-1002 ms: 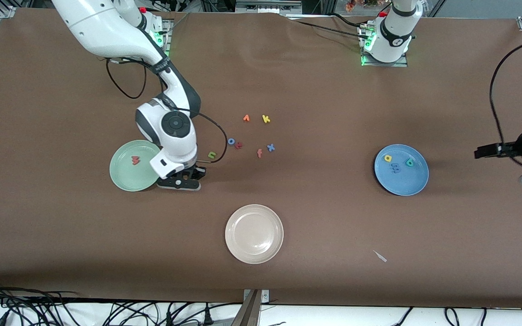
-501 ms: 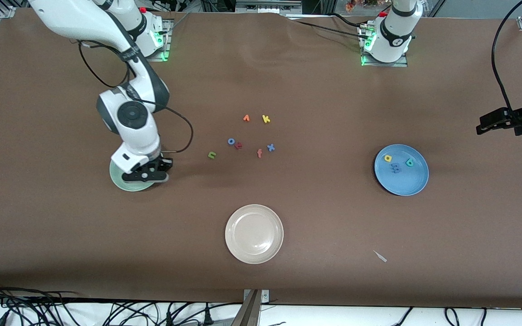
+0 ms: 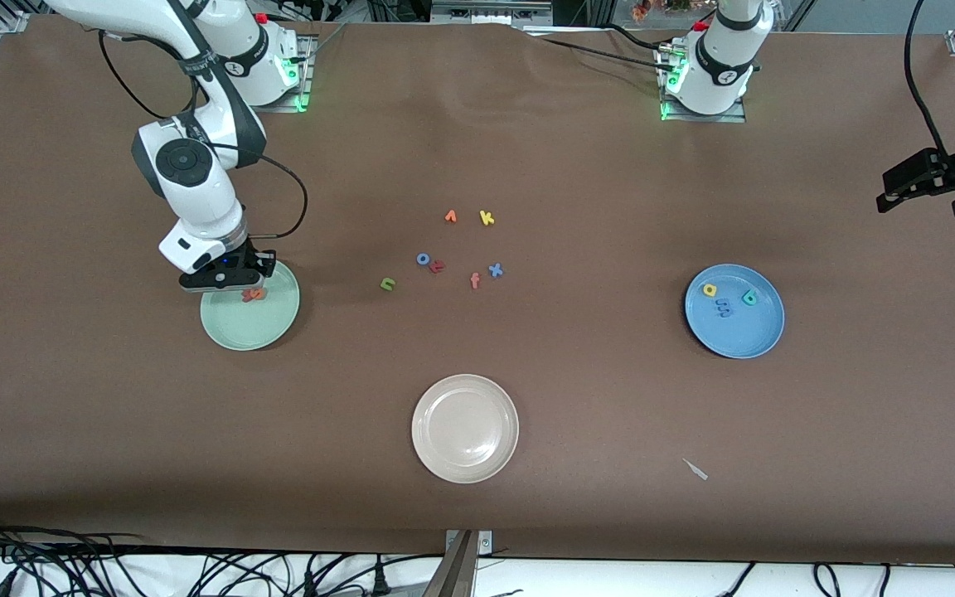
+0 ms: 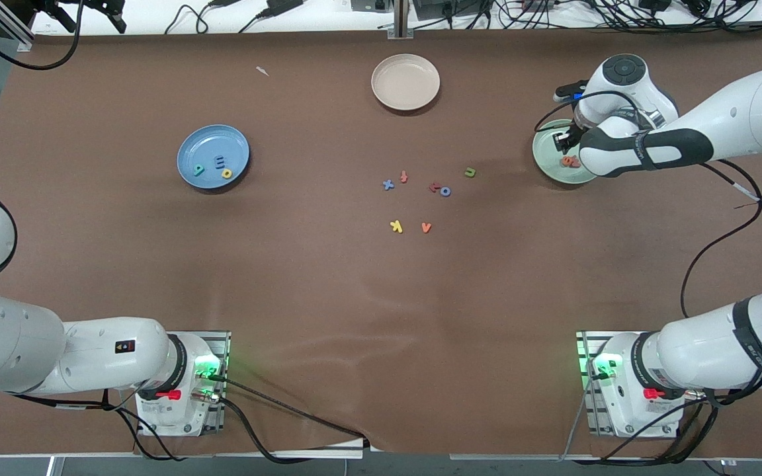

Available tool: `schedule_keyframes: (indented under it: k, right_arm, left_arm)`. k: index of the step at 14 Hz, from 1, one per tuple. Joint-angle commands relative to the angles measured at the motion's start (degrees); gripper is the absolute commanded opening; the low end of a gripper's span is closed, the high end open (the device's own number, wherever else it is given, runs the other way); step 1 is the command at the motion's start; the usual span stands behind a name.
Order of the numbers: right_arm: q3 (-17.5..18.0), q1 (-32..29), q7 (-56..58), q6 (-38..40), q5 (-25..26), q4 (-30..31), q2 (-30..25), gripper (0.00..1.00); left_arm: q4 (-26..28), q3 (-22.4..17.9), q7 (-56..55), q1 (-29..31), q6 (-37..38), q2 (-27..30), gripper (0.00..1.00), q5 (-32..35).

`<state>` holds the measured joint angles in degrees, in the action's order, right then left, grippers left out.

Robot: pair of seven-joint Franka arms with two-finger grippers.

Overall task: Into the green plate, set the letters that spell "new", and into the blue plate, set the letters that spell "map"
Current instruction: 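Place the 6 on the green plate while the left gripper returns to rest, then reach and grasp the green U with the right gripper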

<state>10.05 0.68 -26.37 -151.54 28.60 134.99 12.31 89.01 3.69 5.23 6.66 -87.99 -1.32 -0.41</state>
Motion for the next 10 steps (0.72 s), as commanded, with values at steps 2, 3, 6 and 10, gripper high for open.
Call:
schedule_keyframes:
  k: [2, 3, 6, 10]
  right_arm:
    - [0.3, -0.1, -0.9, -0.8, -1.1, 1.2, -1.2, 0.63]
    - [1.3, 0.0, -2.6, -0.8, -3.0, 1.1, -1.0, 0.64]
    - [8.2, 0.3, -12.2, -0.5, -7.9, -1.7, 1.0, 0.65]
    - [12.5, 5.4, -28.1, 0.5, -8.0, -8.2, 6.4, 0.68]
  left_arm:
    - [0.5, -0.1, 0.5, -0.2, 0.3, 0.1, 1.00, -0.7]
    - [0.5, -0.1, 0.6, 0.2, 0.3, 0.1, 1.00, -0.7]
    - [0.5, -0.2, 0.6, 0.3, 0.3, 0.0, 1.00, -0.8]
    - [0.5, -0.1, 0.6, 0.3, 0.2, 0.0, 1.00, -0.8]
